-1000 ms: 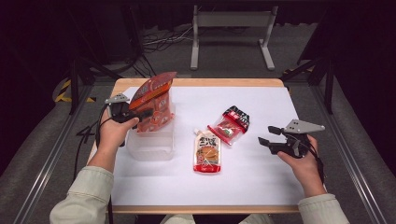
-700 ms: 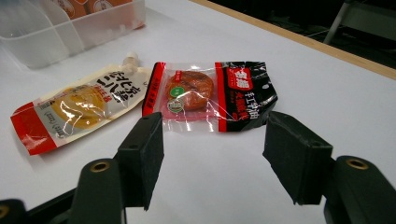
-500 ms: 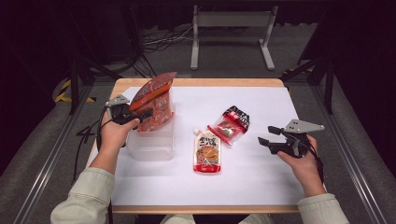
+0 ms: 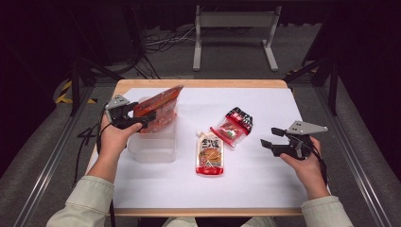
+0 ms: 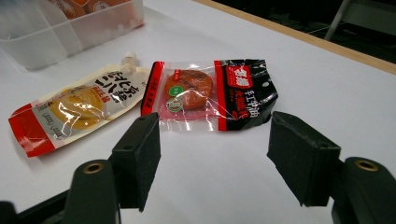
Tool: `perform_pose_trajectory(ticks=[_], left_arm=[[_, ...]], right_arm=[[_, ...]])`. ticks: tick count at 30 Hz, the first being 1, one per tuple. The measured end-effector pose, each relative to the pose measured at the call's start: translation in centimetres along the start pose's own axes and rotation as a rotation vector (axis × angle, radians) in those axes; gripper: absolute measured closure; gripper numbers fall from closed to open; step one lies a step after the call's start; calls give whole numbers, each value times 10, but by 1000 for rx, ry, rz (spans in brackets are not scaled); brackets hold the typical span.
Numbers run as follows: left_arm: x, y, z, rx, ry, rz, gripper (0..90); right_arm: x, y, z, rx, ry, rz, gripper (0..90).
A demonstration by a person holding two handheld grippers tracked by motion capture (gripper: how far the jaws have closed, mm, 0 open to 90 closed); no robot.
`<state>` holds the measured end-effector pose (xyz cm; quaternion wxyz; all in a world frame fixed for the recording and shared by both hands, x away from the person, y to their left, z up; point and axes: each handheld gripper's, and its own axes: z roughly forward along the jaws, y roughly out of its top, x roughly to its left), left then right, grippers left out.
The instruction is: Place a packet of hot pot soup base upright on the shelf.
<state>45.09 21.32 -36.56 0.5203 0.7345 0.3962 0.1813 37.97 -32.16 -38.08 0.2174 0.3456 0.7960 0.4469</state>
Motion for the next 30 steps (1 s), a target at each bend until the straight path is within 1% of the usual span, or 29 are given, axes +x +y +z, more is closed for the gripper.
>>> perform_pose_trajectory(ticks=[2, 3, 4, 5, 6, 7, 8, 9, 11, 12, 13, 16, 17, 20, 21, 23, 26, 30], left_arm=[[-3, -1, -5, -10, -11, 8, 73], [-5, -1, -7, -11, -6, 17, 74], [-6, -1, -9, -17, 1, 26, 113], [-7, -1, -15, -34, 20, 38, 134], [-6, 0, -19, -54, 36, 36, 147], [-6, 0, -19, -54, 36, 36, 166], [-4, 1, -21, -68, 54, 34, 166], [0, 1, -24, -80, 75, 25, 170], [5, 2, -27, -97, 101, 3, 178], [10, 1, -28, -111, 117, -24, 177], [13, 1, -29, -117, 134, -40, 174], [21, 0, -30, -116, 184, -62, 172], [25, -1, -30, -111, 209, -67, 172], [31, -3, -30, -95, 257, -84, 189], [33, -4, -31, -95, 257, -96, 189], [34, -6, -32, -114, 229, -122, 178], [30, -8, -36, -129, 205, -108, 157], [19, -11, -47, -143, 173, -81, 122]], right_arm=[[0, 0, -1, 0, -3, 1, 350], [0, -1, -1, -2, -3, 3, 349], [0, -1, -2, -2, -3, 4, 348], [0, -1, -2, -2, -3, 4, 348], [0, -1, -2, -3, -2, 3, 347], [0, -1, -2, -3, -2, 3, 347], [0, -1, -2, -3, -2, 3, 347], [0, -1, -2, -4, -1, 3, 347], [1, -1, -2, -4, -1, 1, 346], [1, -1, -2, -3, -1, 0, 346], [1, -1, -2, -3, -1, 1, 345], [1, -1, -1, 0, -1, 3, 344], [1, -1, -1, 0, -1, 2, 344], [1, -1, -1, 1, -3, 1, 343], [1, -1, -1, 0, -2, 2, 343], [1, -1, -1, -1, -3, 2, 343], [0, -2, -1, -2, -5, 3, 343], [0, -1, -2, -8, -6, 3, 343]])
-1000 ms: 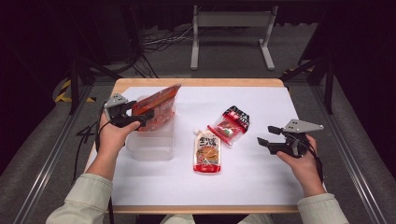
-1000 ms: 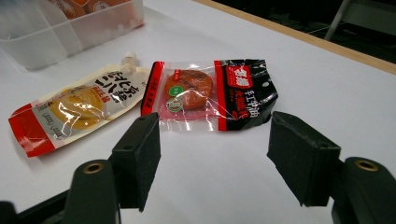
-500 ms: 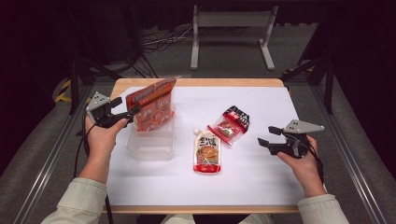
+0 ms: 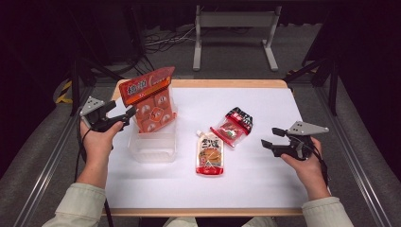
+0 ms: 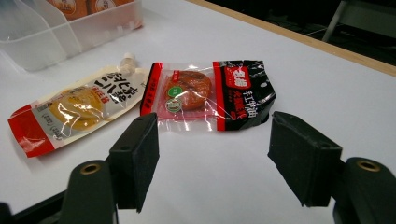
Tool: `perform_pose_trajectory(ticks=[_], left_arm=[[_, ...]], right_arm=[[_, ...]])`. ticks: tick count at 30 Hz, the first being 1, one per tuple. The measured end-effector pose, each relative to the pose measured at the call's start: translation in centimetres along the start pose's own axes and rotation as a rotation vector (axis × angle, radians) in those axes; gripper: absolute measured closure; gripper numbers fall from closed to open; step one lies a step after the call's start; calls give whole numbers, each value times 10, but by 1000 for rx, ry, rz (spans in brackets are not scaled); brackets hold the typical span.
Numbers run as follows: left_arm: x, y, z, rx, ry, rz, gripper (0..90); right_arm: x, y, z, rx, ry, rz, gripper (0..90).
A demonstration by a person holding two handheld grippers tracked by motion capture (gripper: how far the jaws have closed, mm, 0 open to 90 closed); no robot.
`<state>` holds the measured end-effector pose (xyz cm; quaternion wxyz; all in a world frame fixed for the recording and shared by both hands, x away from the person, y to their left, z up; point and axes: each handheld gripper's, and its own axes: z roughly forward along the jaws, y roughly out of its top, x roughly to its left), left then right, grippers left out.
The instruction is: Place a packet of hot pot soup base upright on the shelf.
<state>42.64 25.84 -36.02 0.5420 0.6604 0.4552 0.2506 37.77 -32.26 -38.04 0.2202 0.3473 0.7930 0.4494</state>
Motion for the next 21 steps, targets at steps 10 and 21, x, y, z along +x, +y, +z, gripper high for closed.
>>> perform_pose_trajectory(ticks=[10, 21], left_arm=[[-27, -12, -34, 5, -137, 55, 48], [-42, -20, -48, 86, -246, 90, 68]], right_arm=[[0, 6, 7, -15, 4, 4, 344], [-9, 18, 25, -13, 18, 38, 346]])
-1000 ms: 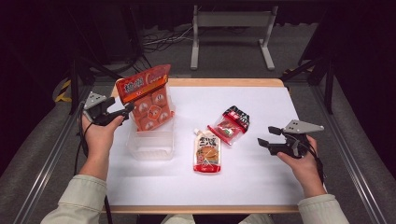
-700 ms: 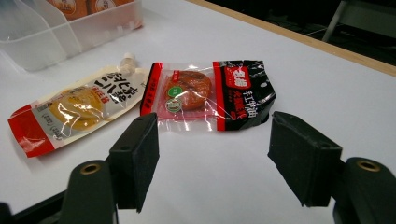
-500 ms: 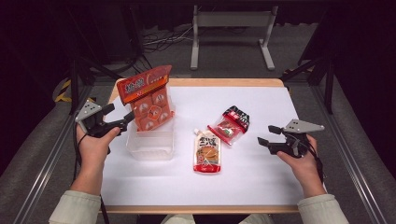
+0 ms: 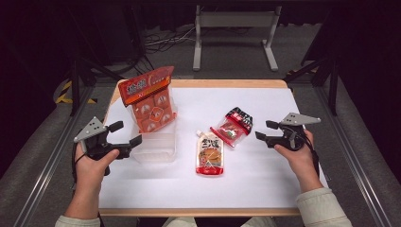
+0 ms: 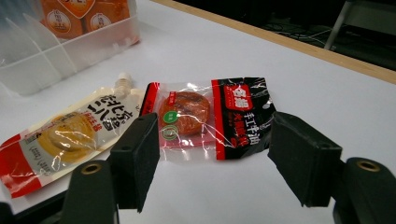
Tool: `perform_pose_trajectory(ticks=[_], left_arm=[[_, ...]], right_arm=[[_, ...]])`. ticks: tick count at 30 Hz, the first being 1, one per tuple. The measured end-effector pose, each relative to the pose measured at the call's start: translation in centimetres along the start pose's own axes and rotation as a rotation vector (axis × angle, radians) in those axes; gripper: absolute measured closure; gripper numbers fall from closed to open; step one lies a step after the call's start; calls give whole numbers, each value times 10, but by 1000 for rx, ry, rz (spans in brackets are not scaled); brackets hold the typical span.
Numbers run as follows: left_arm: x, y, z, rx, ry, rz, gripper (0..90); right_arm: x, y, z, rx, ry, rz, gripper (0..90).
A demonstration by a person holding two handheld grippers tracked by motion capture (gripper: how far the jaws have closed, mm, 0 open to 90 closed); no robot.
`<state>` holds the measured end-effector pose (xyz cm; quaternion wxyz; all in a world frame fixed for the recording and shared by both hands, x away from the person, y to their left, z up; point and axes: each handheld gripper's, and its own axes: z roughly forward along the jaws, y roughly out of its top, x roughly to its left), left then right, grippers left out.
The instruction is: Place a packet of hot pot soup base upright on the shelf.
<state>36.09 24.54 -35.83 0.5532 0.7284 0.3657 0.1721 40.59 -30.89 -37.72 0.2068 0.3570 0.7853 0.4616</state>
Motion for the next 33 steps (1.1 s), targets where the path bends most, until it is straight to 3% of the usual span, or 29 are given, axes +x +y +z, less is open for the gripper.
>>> perform_pose_trajectory(ticks=[6, 13, 20, 23, 24, 33], left_arm=[[-4, -2, -3, 44, -52, 15, 78], [-7, -2, -1, 95, -76, 22, 86], [-8, -2, -1, 108, -89, 29, 83], [-8, -2, -1, 108, -89, 32, 82], [-8, -2, -2, 110, -90, 27, 82], [-8, -1, -2, 109, -88, 39, 80]], right_arm=[[-9, 4, 11, 1, 7, 39, 346], [-17, 11, 28, 19, 14, 71, 353], [-24, 14, 46, 51, -3, 100, 356], [-28, 14, 55, 53, -14, 133, 358], [-30, 13, 59, 76, -18, 160, 359], [-42, 12, 77, 108, -41, 204, 359]])
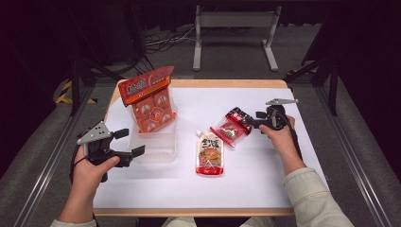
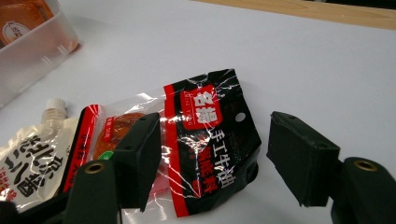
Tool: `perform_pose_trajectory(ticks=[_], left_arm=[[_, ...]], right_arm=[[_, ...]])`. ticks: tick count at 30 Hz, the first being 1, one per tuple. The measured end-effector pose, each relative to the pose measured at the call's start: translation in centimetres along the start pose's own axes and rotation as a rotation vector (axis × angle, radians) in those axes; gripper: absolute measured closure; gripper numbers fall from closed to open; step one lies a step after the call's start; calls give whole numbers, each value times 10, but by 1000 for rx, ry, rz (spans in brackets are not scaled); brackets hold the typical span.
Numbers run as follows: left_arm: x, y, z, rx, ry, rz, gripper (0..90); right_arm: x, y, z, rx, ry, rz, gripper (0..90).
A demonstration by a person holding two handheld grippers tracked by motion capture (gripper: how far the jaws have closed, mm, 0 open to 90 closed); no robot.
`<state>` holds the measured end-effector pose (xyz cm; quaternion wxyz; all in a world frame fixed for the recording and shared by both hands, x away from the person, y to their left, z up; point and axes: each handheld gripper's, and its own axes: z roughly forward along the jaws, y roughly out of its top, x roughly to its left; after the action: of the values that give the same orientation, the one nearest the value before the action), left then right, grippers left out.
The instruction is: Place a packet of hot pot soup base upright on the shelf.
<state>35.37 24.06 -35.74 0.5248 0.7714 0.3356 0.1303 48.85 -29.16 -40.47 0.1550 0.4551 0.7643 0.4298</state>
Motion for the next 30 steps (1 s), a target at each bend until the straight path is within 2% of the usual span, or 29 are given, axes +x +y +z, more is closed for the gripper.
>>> perform_pose_trajectory(ticks=[7, 8, 11, 12, 18, 30], left_arm=[[-2, -1, 1, -24, -12, -24, 76], [-2, -1, 1, -29, -10, -16, 74], [-2, -1, 0, -21, -23, -37, 90], [-2, -1, 0, -15, -29, -39, 118], [-2, -1, 1, -5, -23, -22, 107], [-1, -2, 1, 3, -16, -18, 107]], right_arm=[[-6, -3, 12, 10, -2, 29, 358], [-8, -5, 16, 15, 2, 47, 358], [-10, -6, 18, 15, 12, 64, 357], [-12, -8, 21, 10, 28, 89, 344], [-13, -11, 29, 4, 34, 126, 331], [-10, -17, 41, 42, 20, 118, 329]])
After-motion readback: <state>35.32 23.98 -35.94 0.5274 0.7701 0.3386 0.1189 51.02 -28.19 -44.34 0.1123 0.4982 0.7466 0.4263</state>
